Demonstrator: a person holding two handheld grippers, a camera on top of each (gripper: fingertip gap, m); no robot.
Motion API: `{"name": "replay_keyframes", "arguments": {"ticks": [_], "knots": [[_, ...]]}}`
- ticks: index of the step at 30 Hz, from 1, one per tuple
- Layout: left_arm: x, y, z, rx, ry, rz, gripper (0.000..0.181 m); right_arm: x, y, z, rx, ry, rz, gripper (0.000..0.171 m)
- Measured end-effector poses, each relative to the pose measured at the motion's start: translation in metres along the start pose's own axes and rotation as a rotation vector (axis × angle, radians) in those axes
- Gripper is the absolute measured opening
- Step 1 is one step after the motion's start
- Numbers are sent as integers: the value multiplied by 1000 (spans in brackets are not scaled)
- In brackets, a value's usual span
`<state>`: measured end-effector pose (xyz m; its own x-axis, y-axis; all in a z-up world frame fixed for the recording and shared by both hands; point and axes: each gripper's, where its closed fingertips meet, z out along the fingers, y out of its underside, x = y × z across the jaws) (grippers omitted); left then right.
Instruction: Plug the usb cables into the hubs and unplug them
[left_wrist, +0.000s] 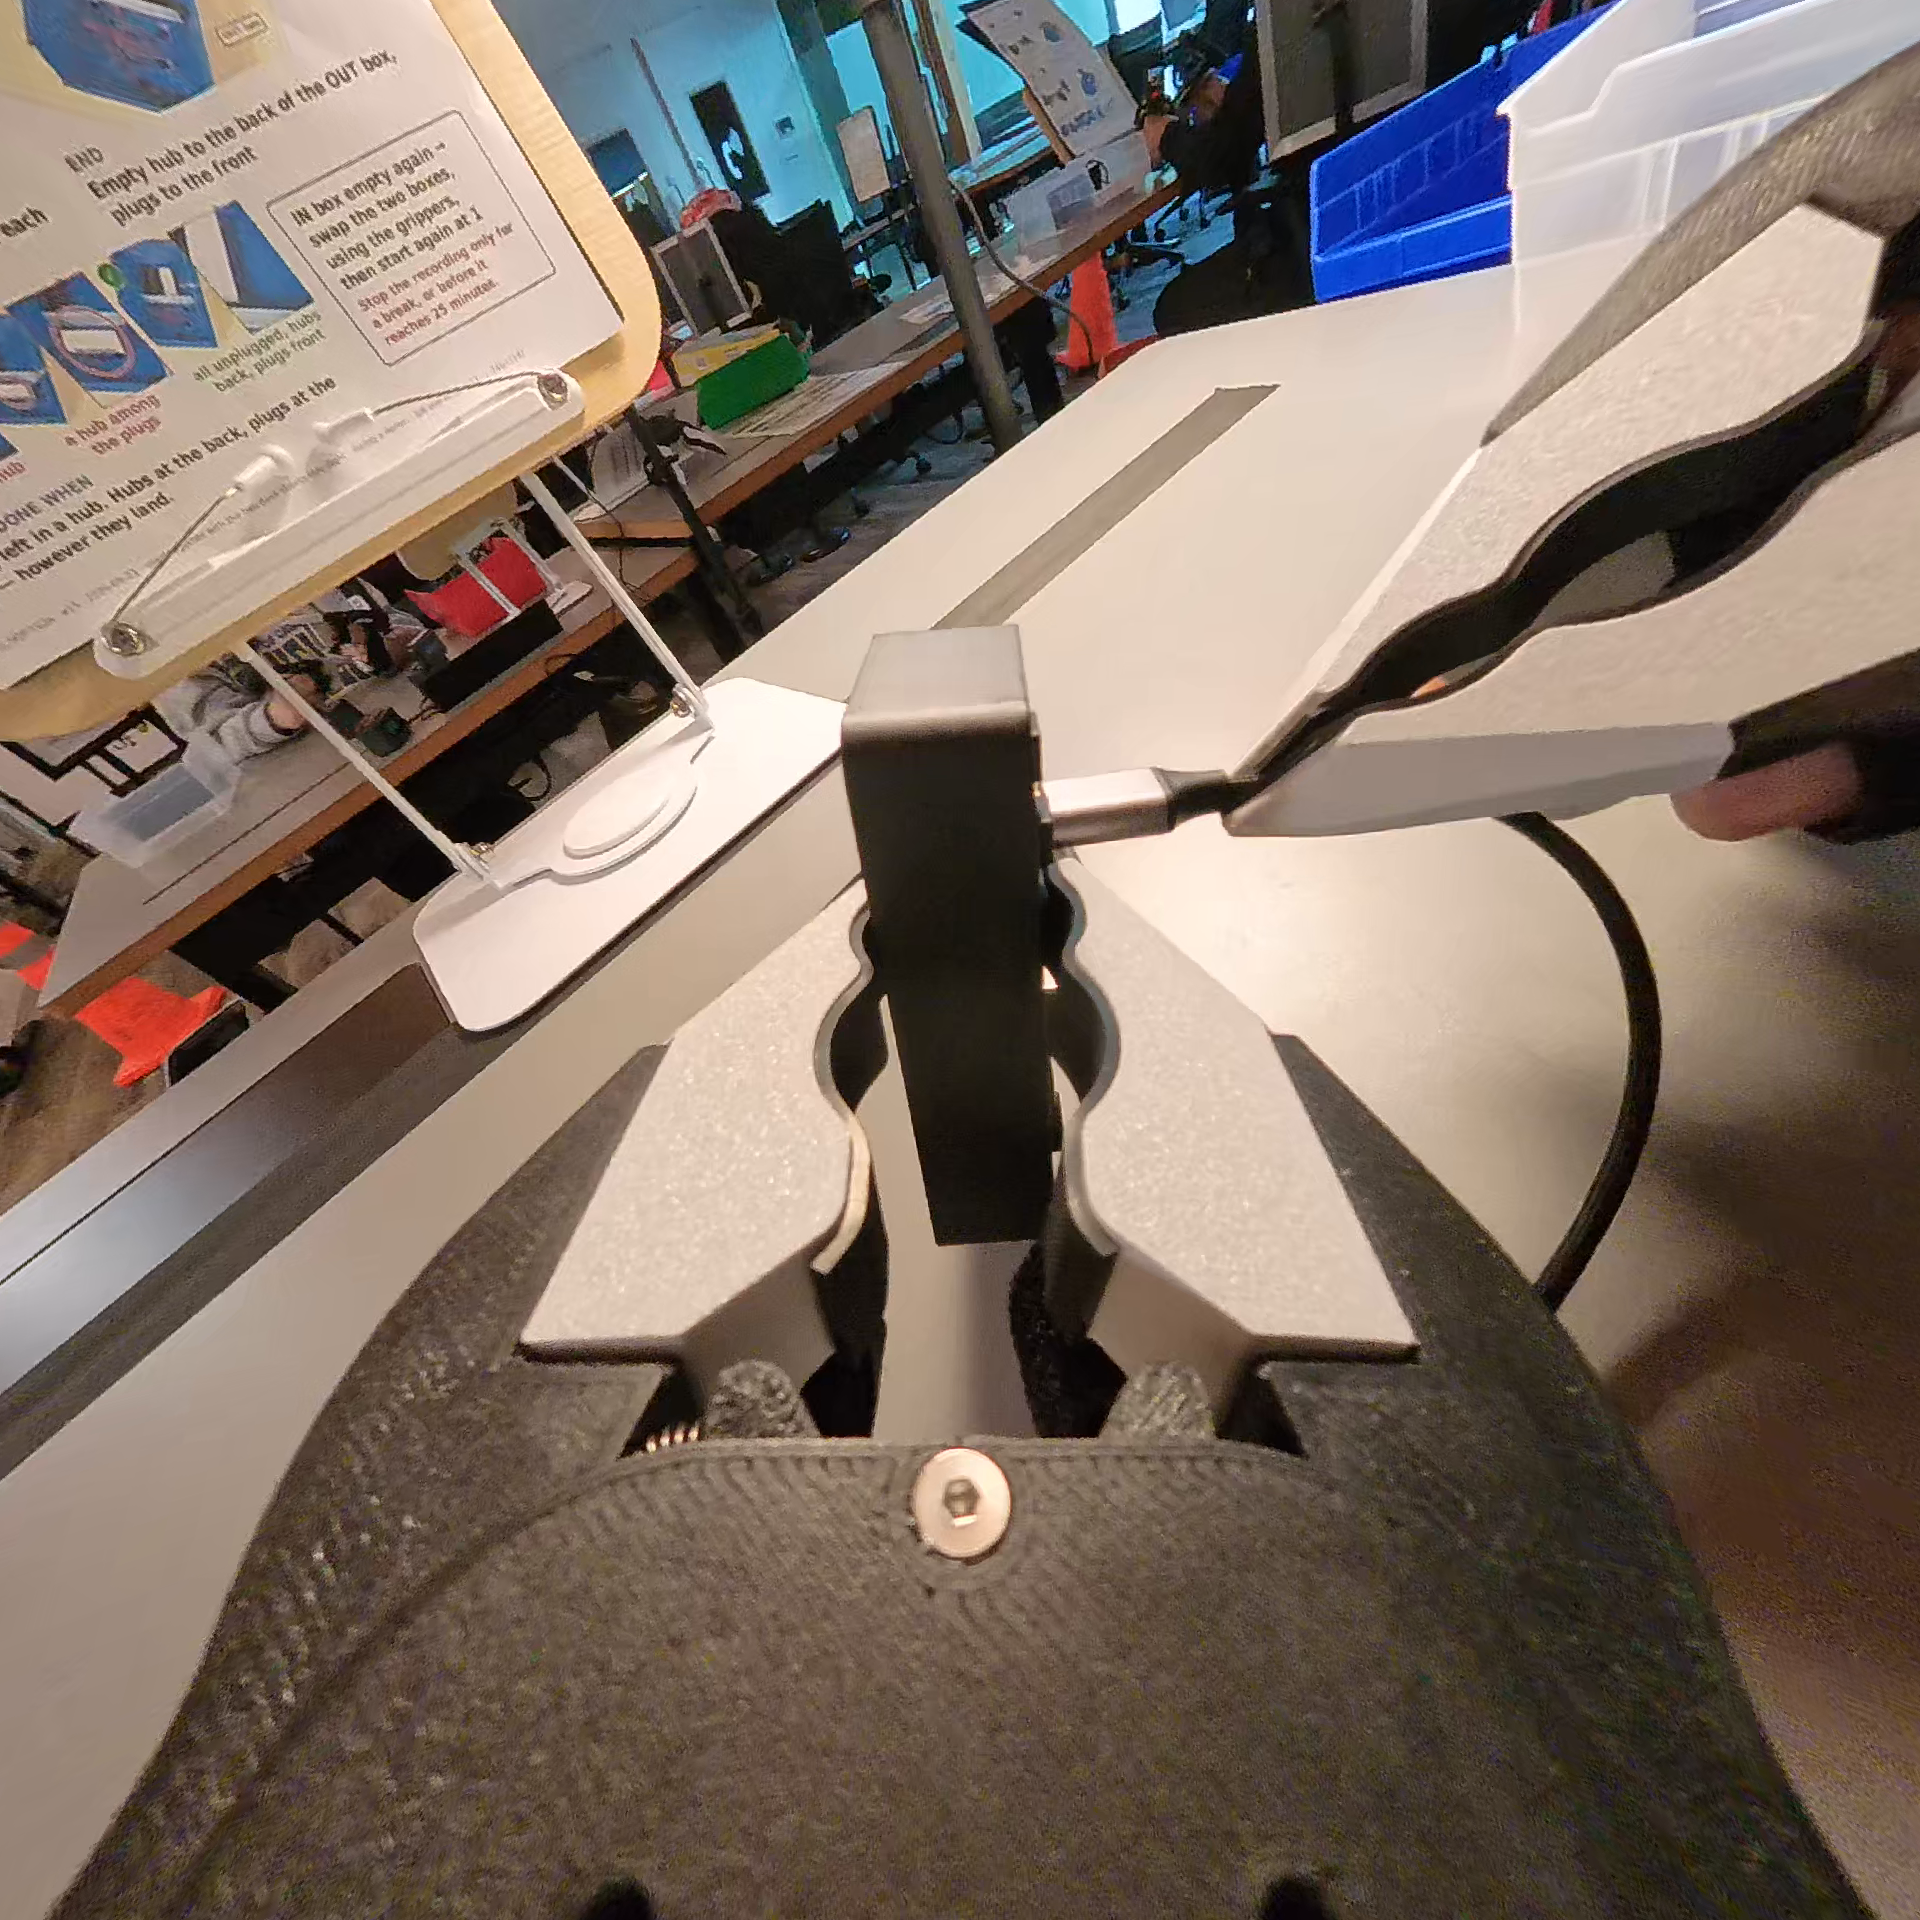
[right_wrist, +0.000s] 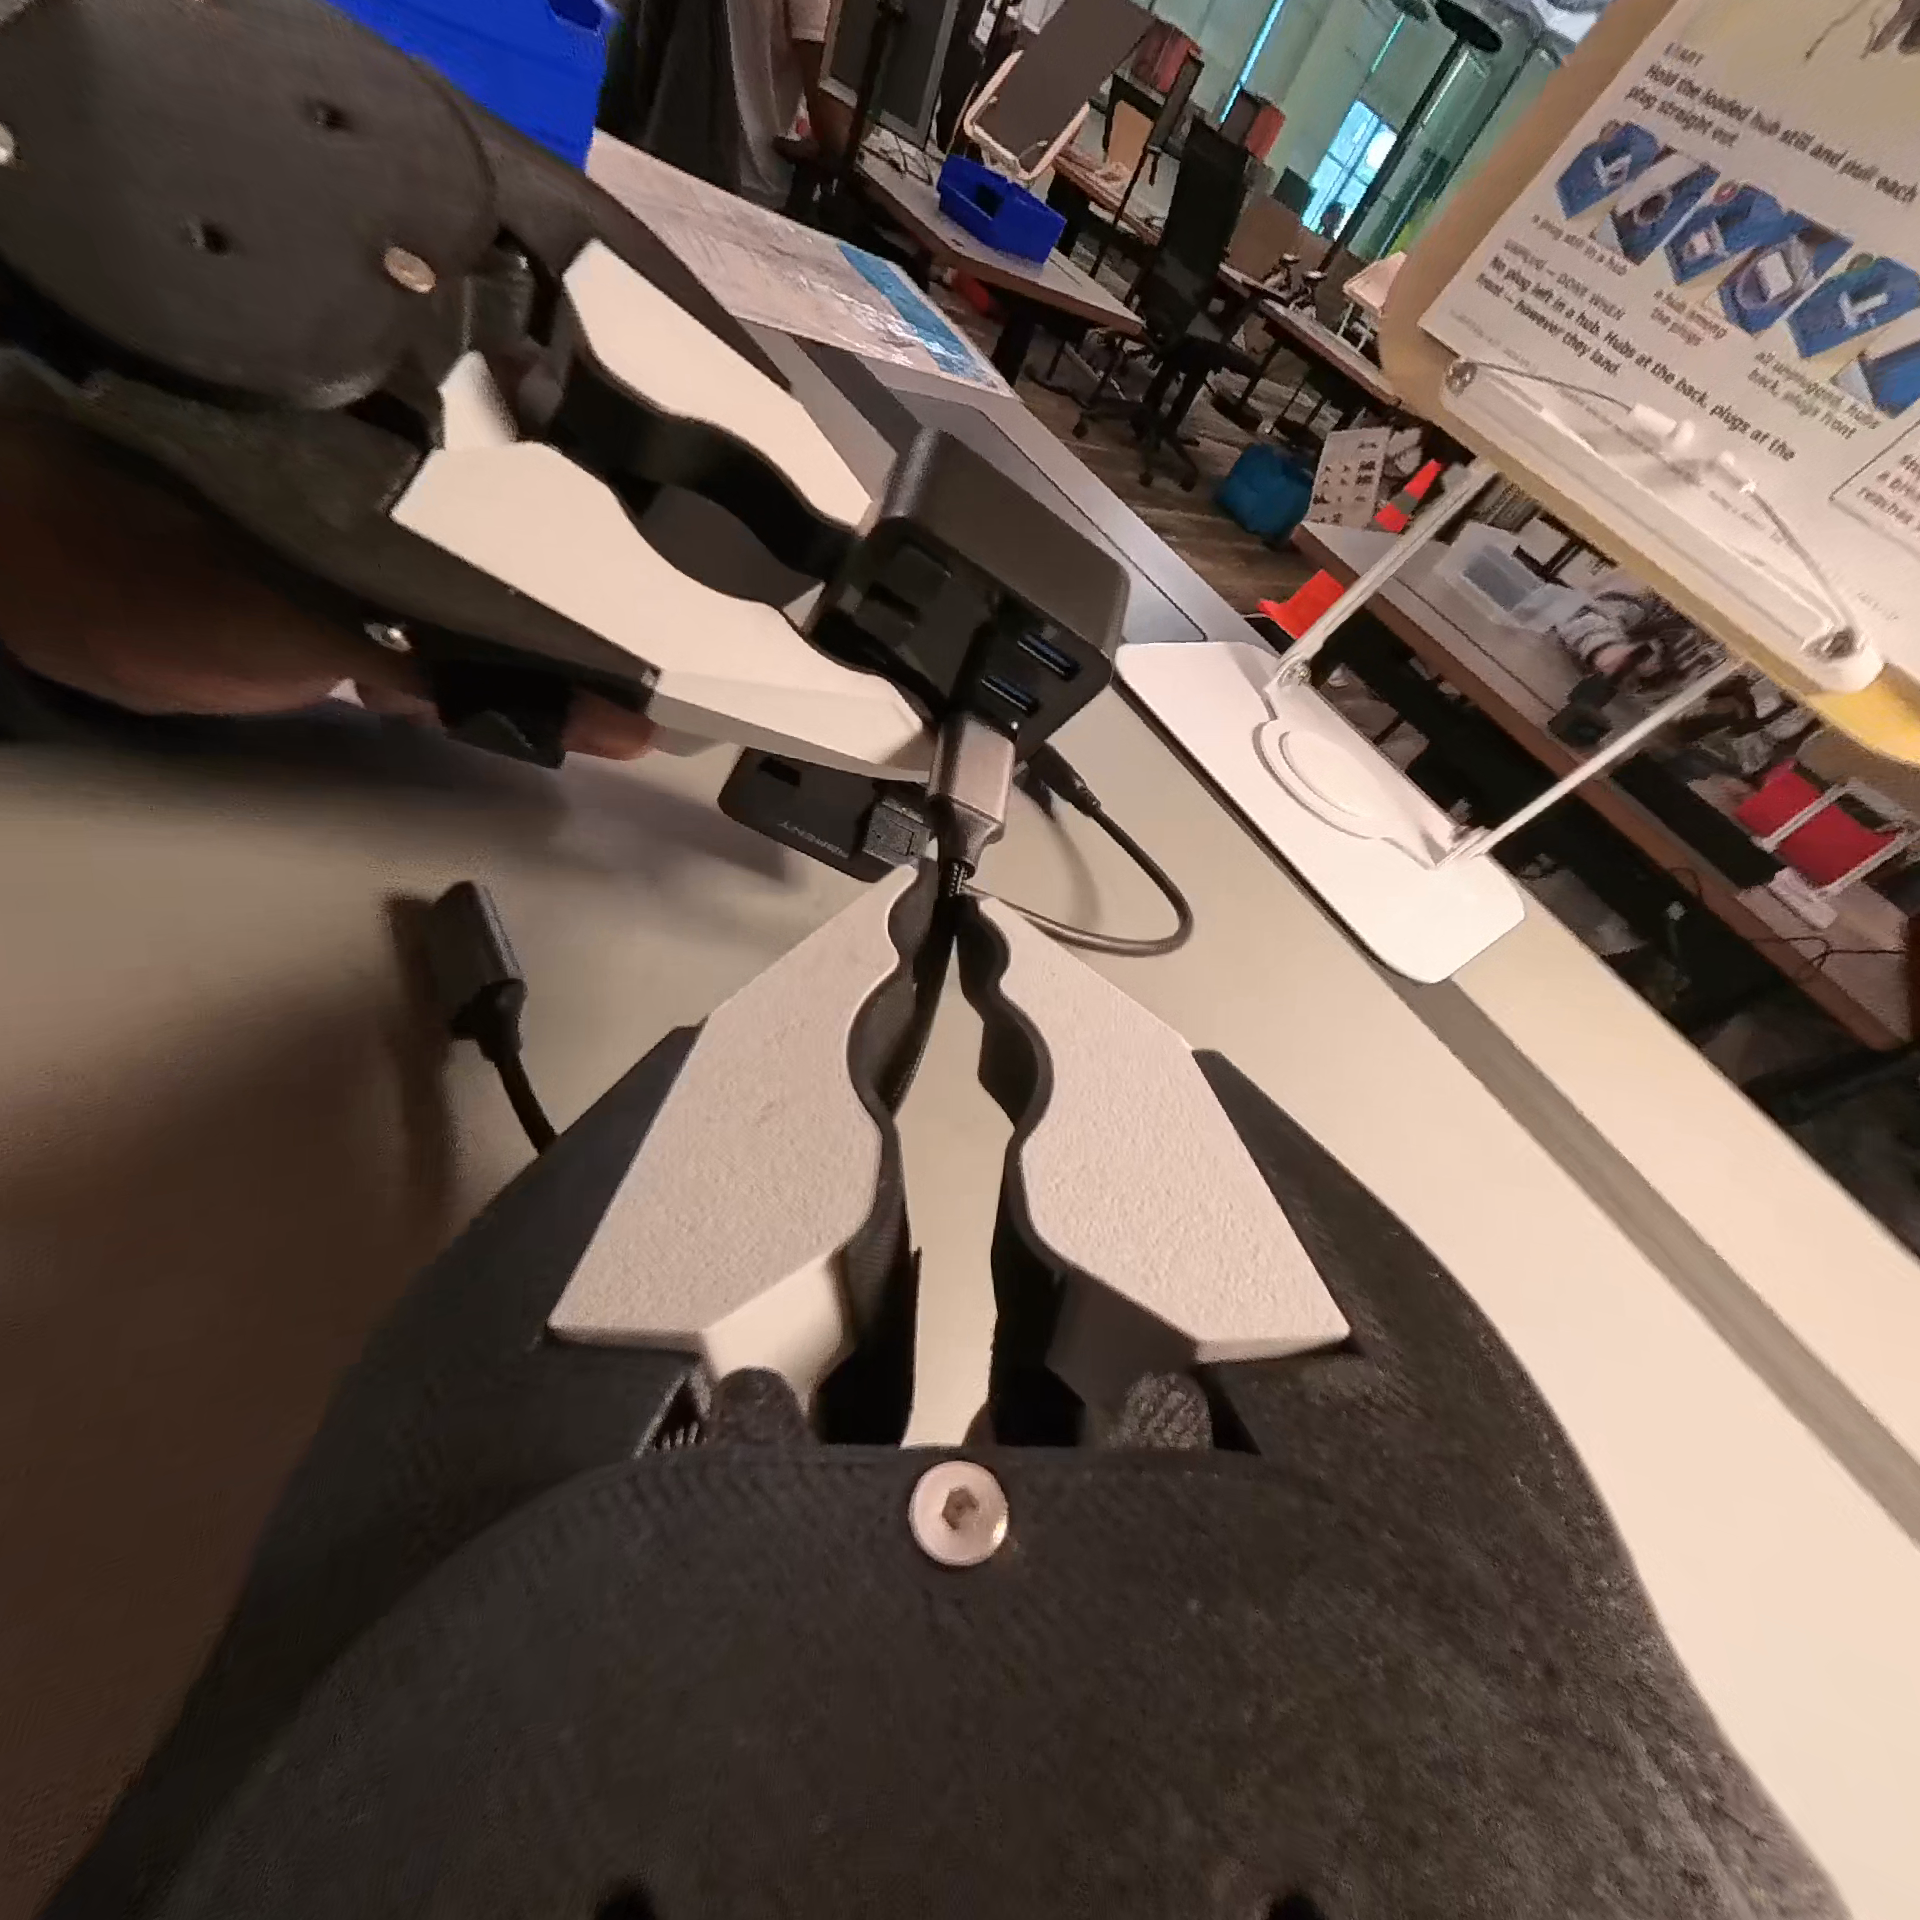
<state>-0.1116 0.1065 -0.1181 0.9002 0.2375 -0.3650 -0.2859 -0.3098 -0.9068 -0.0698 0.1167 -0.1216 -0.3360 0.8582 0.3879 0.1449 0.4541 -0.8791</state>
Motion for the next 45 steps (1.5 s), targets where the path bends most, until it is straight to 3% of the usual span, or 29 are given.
{"name": "replay_keyframes", "arguments": {"ticks": [31,33,38,45], "knots": [[3,4,6,-12,15,-2,30,2,7,-4,-38,16,15,3],[-7,7,5,-25,-43,-17,29,-5,4,-7,-30,7,-7,2],[-55,23,-6,-32,-135,-168,29,7,10,-24,-32,56,9,2],[-44,22,-3,-44,-112,-95,28,46,-3,-81,3,206,74,3]]}}
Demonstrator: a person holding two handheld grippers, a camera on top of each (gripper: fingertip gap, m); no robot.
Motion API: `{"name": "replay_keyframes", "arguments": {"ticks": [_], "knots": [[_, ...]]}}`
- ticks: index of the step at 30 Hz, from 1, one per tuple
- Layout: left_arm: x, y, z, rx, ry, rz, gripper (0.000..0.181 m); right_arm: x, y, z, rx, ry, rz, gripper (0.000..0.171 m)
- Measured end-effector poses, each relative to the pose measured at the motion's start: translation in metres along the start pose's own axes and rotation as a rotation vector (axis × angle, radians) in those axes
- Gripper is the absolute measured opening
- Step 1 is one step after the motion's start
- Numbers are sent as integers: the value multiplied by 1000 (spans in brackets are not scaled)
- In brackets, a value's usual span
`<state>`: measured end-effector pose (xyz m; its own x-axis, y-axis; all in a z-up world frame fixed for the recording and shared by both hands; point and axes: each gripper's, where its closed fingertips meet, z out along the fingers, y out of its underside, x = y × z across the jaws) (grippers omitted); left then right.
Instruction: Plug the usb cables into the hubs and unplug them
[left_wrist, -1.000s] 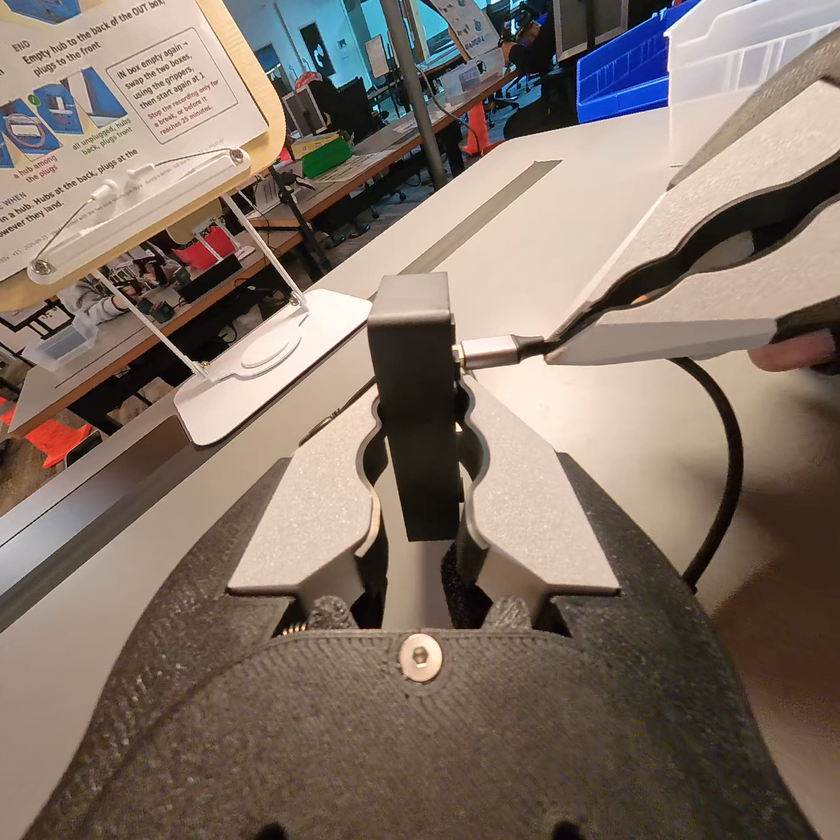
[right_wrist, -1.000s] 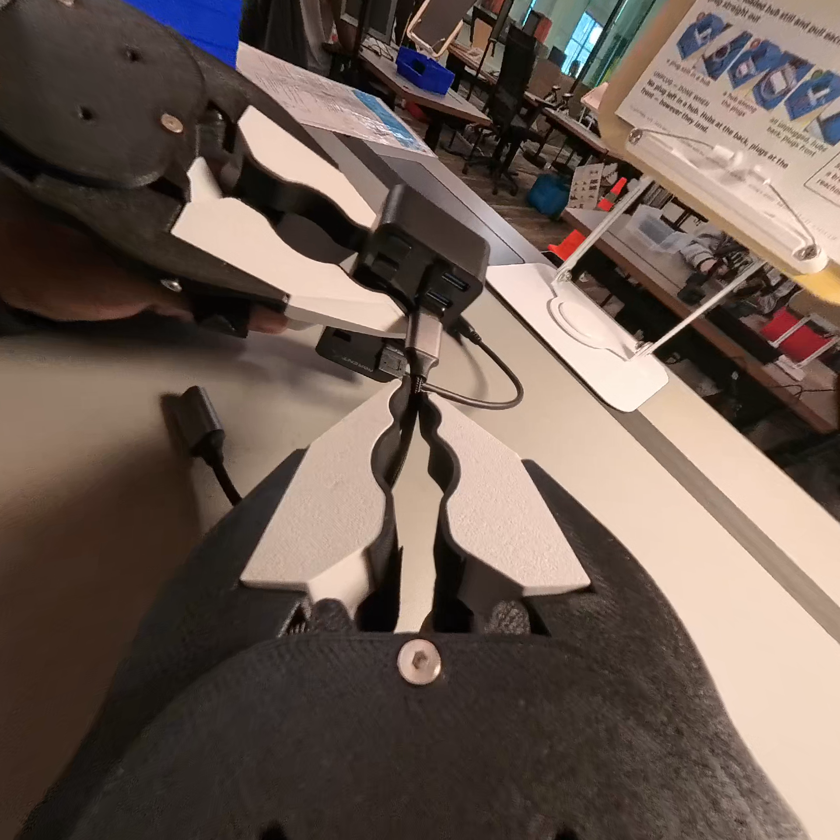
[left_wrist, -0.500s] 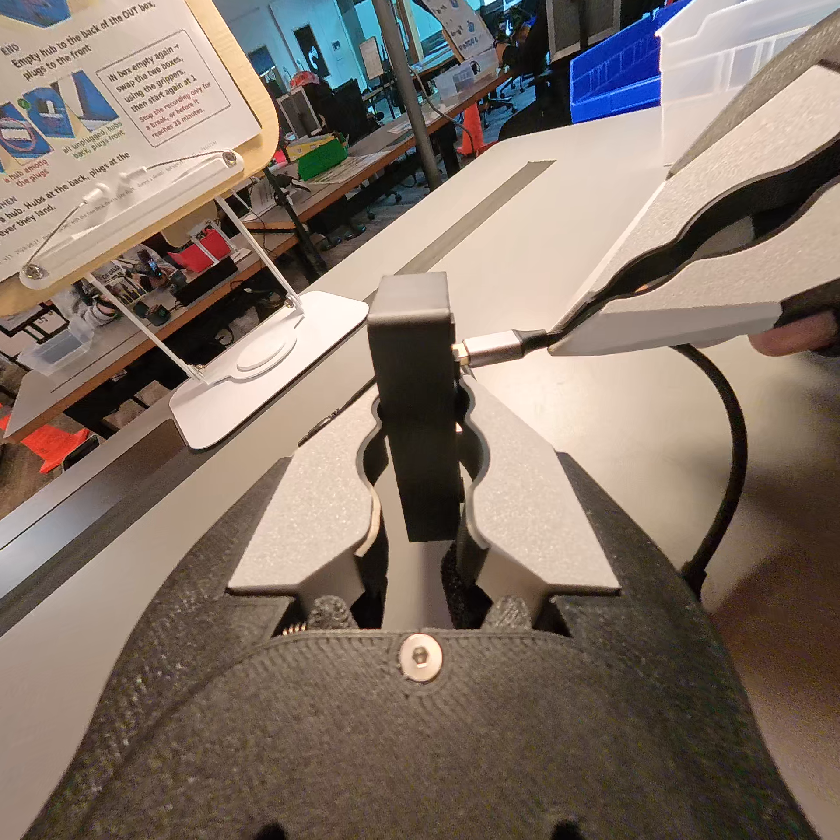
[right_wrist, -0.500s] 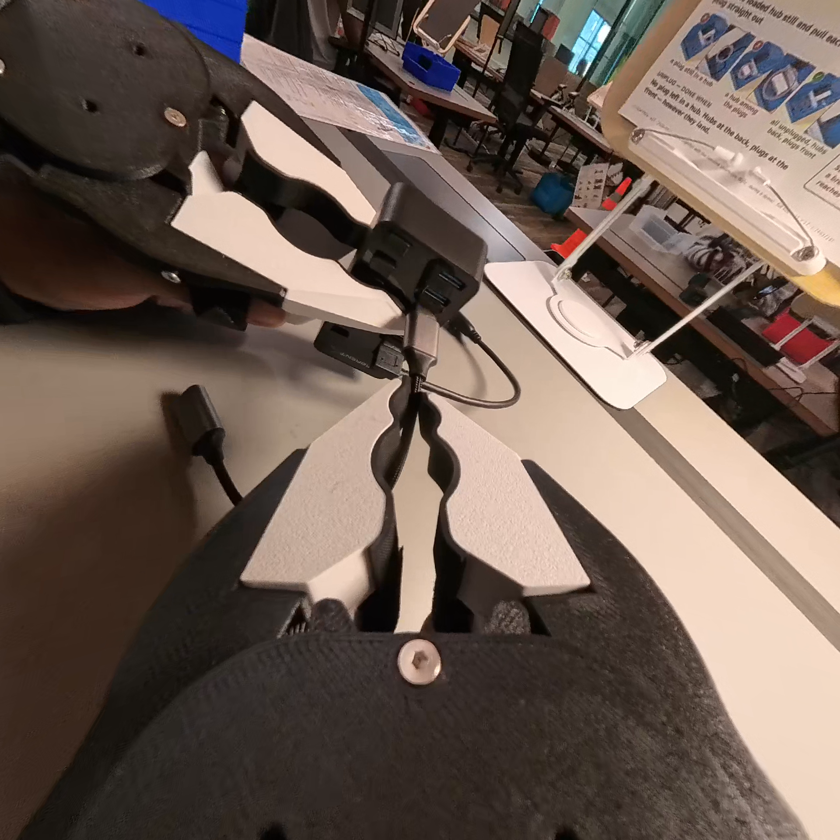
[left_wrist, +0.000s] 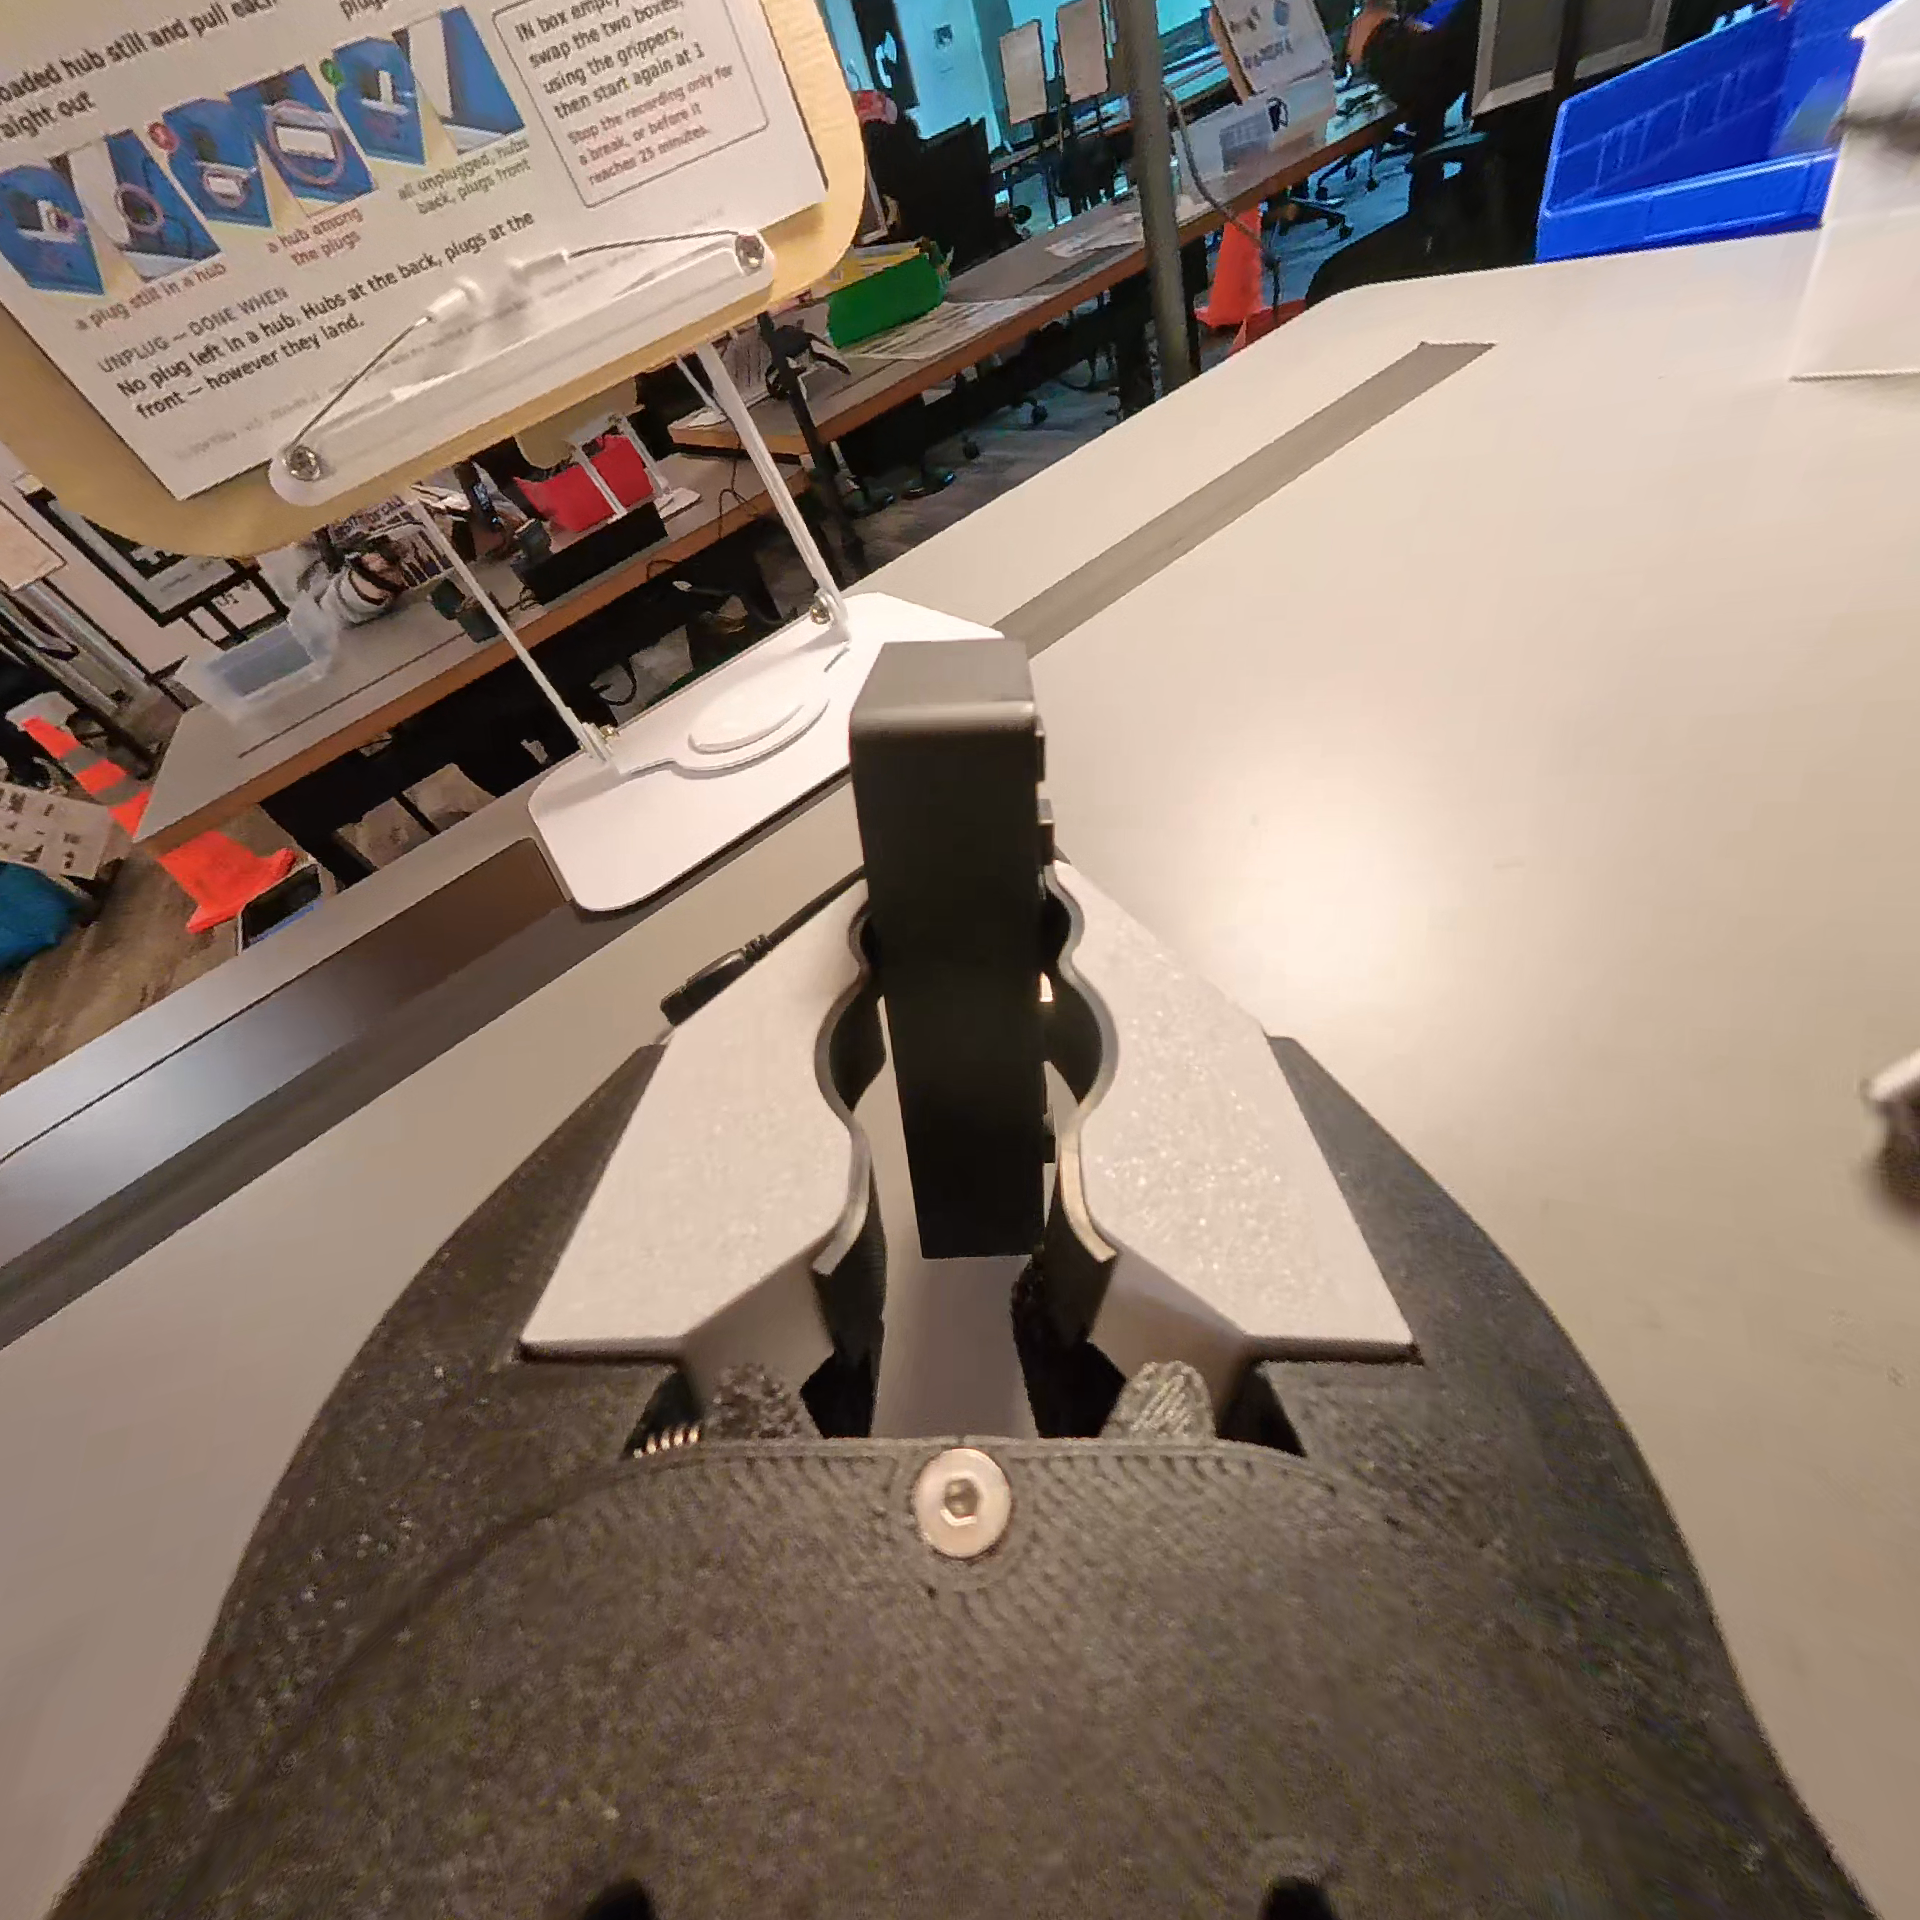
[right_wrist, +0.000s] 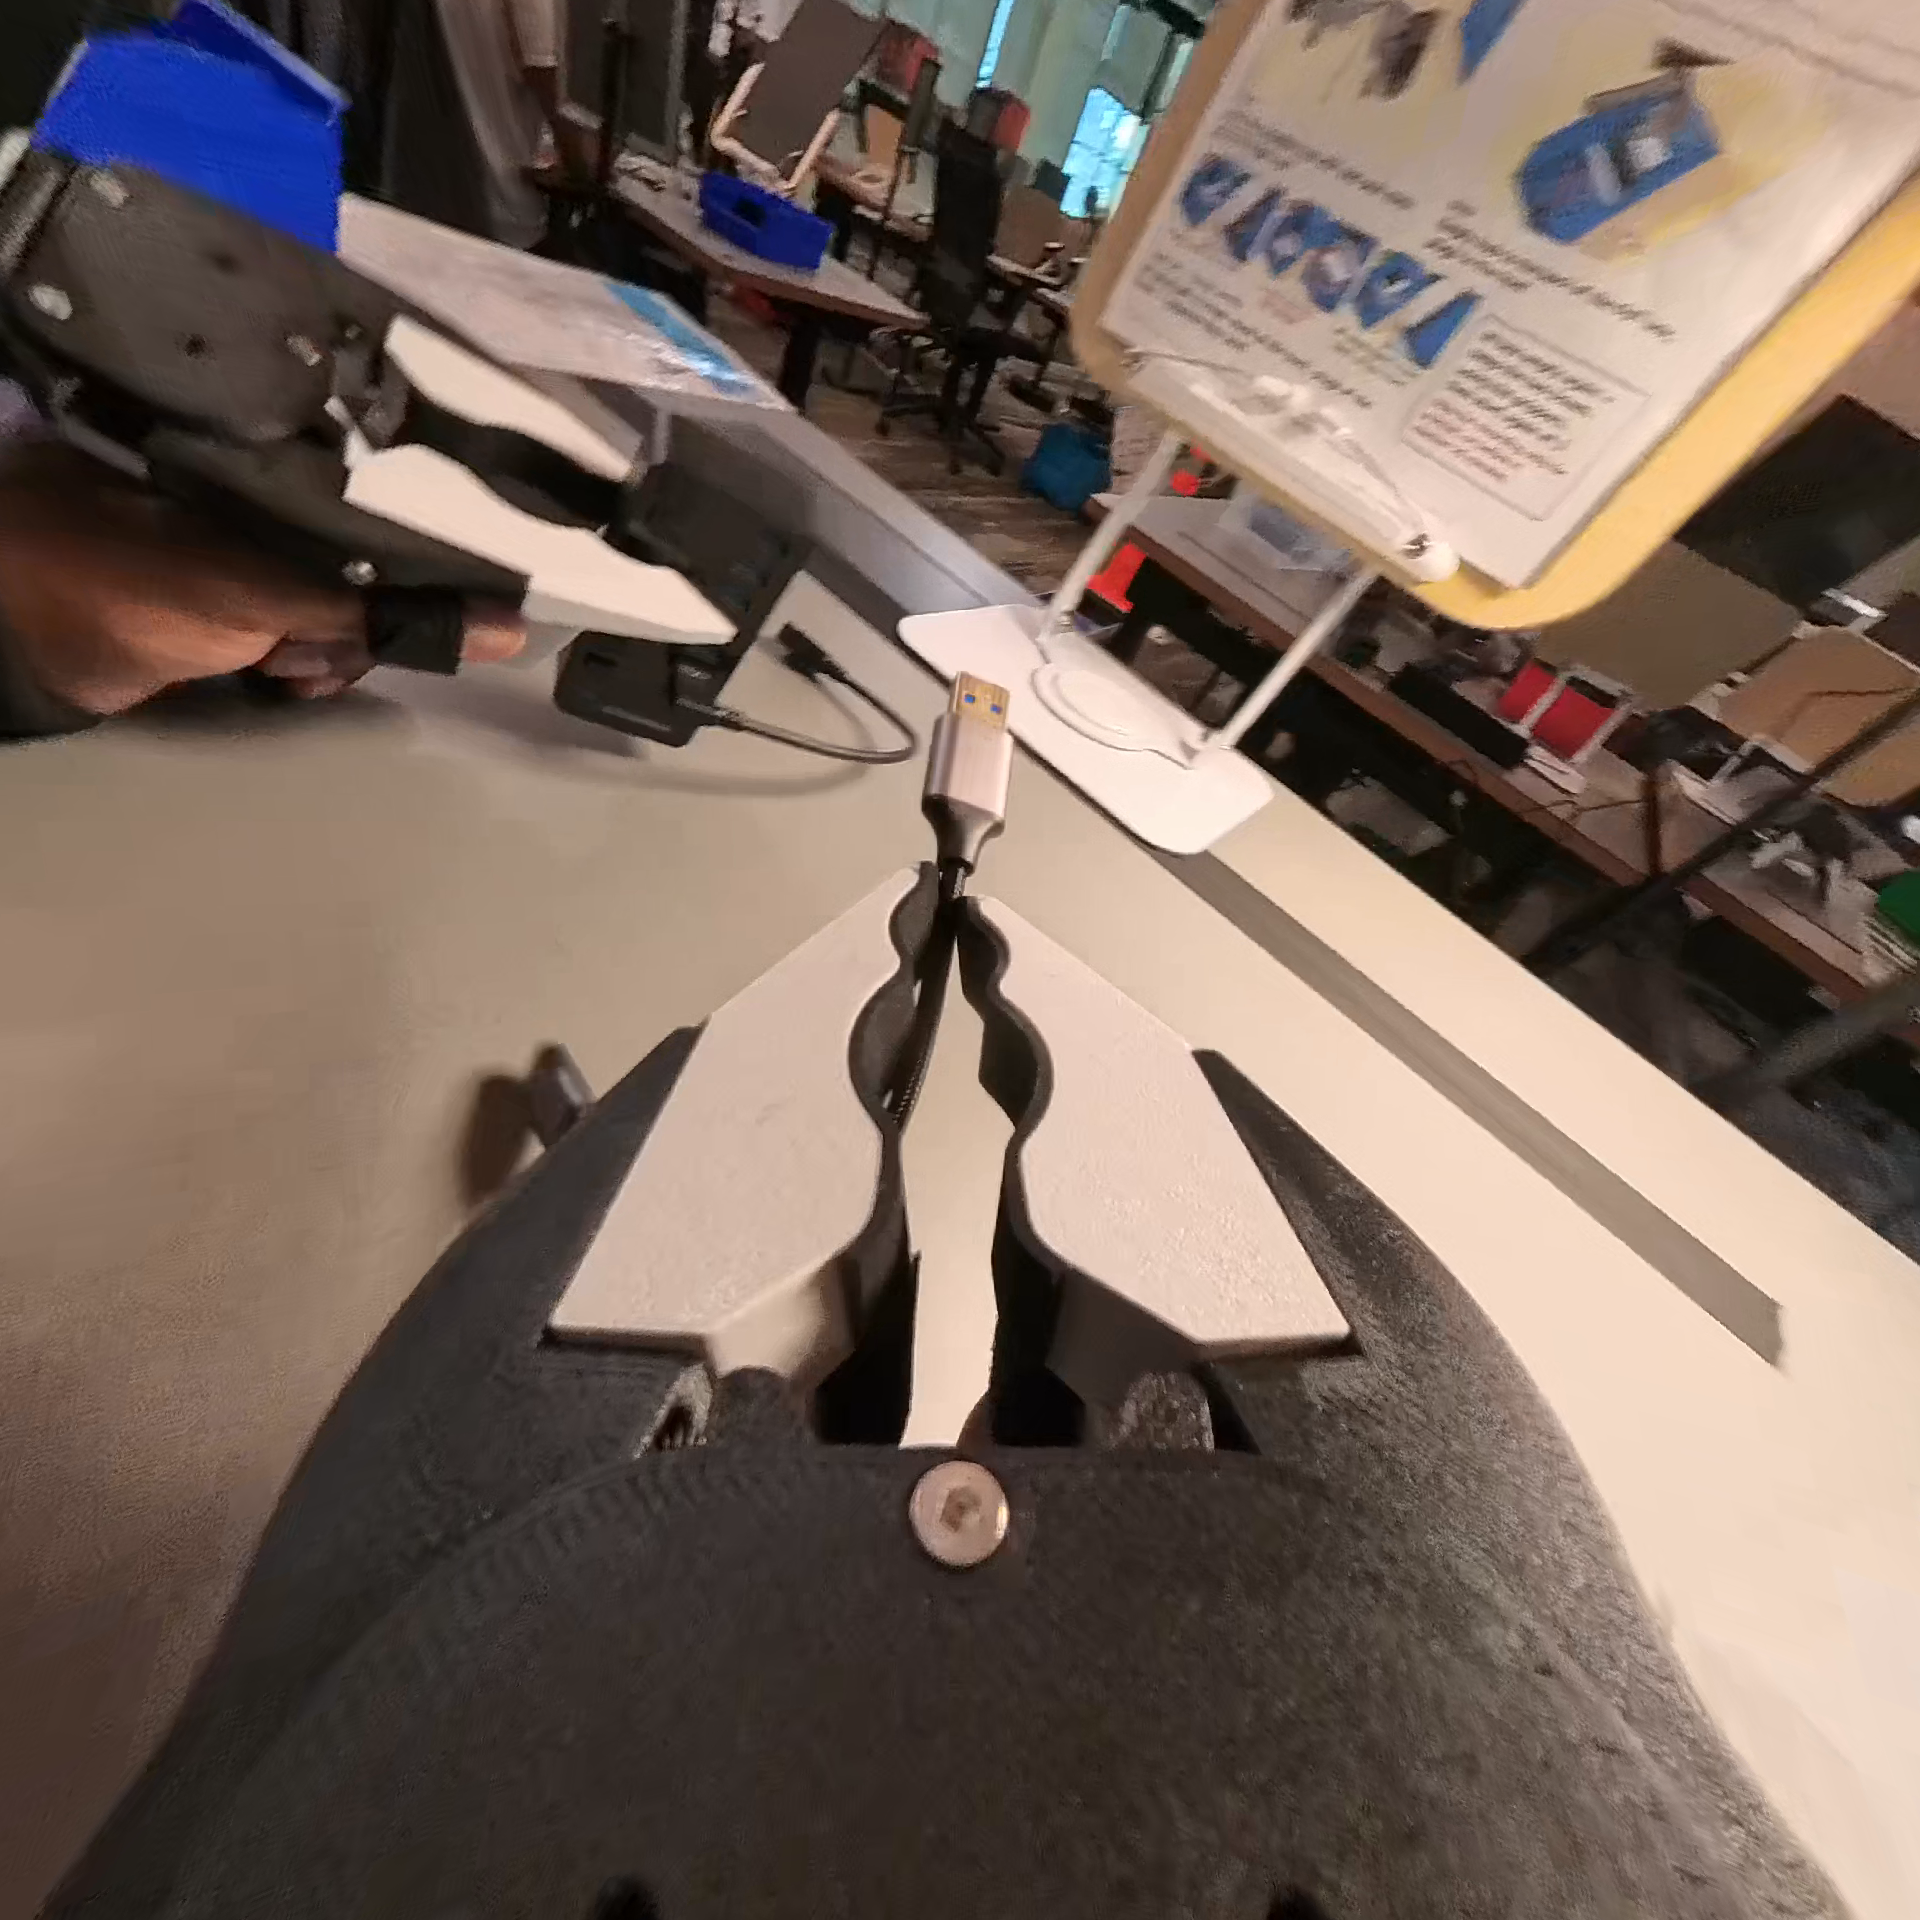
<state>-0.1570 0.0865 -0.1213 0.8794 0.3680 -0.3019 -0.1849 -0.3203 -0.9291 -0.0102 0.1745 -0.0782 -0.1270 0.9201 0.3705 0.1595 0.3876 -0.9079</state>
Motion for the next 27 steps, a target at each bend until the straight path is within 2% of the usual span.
{"name": "replay_keyframes", "arguments": {"ticks": [4,8,11,15,17,19,21,27], "knots": [[1,-1,0,4,6,-3,28,57,-24,-59,31,129,41,3],[3,1,1,-6,13,9,28,130,-58,-140,67,305,-17,2],[5,1,1,-11,20,16,28,180,-58,-198,94,403,-44,2],[8,1,1,-15,25,29,28,238,-9,-261,63,535,3,2],[9,1,1,-16,24,38,28,251,29,-276,27,514,109,2],[10,1,1,-18,23,42,28,248,74,-273,-70,426,219,3],[11,1,1,-19,21,49,28,237,112,-266,-185,340,231,3],[12,2,1,-20,17,69,28,210,174,-245,-525,66,117,3]]}}
